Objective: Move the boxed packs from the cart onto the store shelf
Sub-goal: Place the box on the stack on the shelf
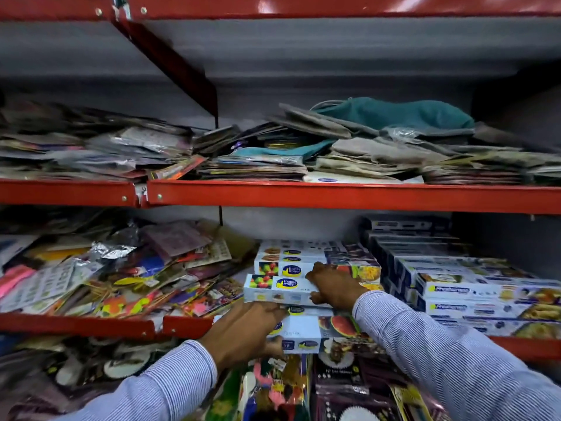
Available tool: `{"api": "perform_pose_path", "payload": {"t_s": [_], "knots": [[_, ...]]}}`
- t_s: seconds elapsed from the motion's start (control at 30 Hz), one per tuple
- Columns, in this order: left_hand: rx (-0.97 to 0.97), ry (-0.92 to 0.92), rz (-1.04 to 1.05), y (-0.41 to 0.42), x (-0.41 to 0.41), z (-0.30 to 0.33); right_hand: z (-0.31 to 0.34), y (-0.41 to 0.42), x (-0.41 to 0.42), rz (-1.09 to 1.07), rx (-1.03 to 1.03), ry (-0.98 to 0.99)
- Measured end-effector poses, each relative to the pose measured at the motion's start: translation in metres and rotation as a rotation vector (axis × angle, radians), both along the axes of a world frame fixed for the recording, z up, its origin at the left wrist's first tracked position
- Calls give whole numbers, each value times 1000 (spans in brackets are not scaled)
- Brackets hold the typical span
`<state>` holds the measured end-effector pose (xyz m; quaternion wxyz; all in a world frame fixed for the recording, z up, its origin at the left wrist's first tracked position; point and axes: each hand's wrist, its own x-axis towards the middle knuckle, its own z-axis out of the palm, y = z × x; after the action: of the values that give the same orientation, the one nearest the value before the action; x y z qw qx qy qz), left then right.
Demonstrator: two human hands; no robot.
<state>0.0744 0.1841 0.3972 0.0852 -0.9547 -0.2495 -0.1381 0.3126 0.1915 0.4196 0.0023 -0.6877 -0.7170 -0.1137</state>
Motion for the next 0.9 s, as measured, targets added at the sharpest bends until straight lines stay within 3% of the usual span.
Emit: {"api": "perform_pose_path", "payload": {"t_s": [0.27, 0.53, 0.63, 0.73, 0.9], "knots": [[-12, -7, -25, 32, 10, -8, -22, 19, 17, 3, 65, 7], [-2, 15, 13, 55, 42, -2, 4, -4, 30, -21, 218, 276], [-13, -18, 40, 65, 57, -7, 6, -19, 28, 32, 140, 353], [-34, -72, 83, 72, 68, -19, -7, -32, 30, 49, 24, 234], [57, -235, 74, 75, 73, -44, -36, -34, 38, 8, 90, 185]]}}
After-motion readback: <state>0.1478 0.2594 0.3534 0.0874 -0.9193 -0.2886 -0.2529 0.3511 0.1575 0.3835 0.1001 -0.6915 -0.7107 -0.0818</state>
